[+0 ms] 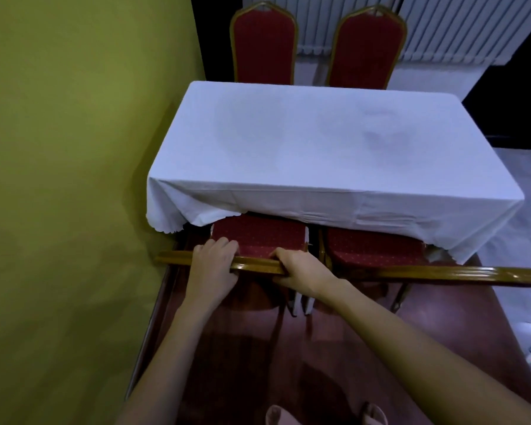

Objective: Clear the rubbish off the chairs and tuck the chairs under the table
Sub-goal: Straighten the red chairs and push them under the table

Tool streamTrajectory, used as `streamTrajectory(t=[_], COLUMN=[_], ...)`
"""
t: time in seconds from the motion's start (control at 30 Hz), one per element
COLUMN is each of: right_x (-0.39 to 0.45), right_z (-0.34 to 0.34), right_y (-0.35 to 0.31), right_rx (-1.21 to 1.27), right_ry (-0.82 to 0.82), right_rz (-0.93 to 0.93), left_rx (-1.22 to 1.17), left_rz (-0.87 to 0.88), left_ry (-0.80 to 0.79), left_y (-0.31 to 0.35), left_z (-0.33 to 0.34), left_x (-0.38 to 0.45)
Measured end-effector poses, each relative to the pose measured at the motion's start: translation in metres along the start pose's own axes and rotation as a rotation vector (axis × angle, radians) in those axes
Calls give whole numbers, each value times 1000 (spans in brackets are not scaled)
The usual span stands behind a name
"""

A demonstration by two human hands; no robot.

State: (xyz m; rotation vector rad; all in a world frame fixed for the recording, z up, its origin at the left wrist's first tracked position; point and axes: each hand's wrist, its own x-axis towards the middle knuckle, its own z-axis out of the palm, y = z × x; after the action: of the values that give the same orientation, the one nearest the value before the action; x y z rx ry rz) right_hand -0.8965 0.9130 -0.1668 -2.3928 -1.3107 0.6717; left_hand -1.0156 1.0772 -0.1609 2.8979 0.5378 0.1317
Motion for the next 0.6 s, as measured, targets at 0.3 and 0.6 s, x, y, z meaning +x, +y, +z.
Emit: streamTrajectory(t=[0.3,0.6], right_x=[-179,-179], right_z=[-126,-120], right_y=[188,217], right_rx=[-60,-62], right_ry=[374,323], right_rz=[375,521], left_rx=[-404,-329], left_rz=[276,485], left_ry=[71,-161], left_y=[147,208], left_z=[-10,1], left_x=[42,52])
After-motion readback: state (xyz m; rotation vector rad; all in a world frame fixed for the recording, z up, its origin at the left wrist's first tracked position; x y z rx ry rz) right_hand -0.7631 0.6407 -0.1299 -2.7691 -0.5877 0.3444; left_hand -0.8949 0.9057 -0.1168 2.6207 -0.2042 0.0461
